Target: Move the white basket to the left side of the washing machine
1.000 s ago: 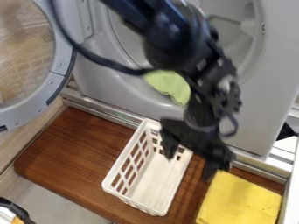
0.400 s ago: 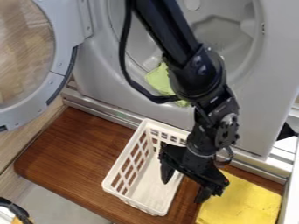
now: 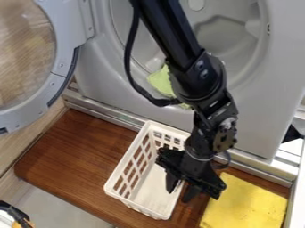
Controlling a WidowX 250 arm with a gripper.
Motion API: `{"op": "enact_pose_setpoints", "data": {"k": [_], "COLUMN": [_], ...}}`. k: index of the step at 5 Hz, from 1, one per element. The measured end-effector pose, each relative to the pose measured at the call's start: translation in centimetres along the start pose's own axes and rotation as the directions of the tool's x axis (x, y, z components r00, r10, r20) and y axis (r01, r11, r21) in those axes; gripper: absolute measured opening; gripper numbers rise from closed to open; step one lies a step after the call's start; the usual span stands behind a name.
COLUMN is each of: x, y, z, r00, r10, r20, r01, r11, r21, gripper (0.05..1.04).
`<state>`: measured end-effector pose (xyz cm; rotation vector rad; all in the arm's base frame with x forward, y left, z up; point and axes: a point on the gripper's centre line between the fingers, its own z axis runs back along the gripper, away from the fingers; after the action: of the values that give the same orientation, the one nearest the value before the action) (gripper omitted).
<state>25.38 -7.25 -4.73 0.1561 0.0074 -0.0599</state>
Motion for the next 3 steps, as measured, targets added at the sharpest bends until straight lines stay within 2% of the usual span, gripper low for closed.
{"op": "enact_pose_setpoints", "data": {"k": [1, 2, 3], "x": [-0.3, -0.3, -0.6], "y": [-0.3, -0.4, 0.9], "z": [0.0, 1.0, 4.1], "r00": [1.0, 1.0, 0.998], "r10": [-0.006, -0.029, -0.043], "r20": [-0.015, -0.002, 0.044], "r01": [0.006, 0.029, 0.046], "r11": [1.0, 0.999, 0.997], "r21": [-0.006, -0.028, -0.064], "gripper": [0.157, 0.102, 0.09]}}
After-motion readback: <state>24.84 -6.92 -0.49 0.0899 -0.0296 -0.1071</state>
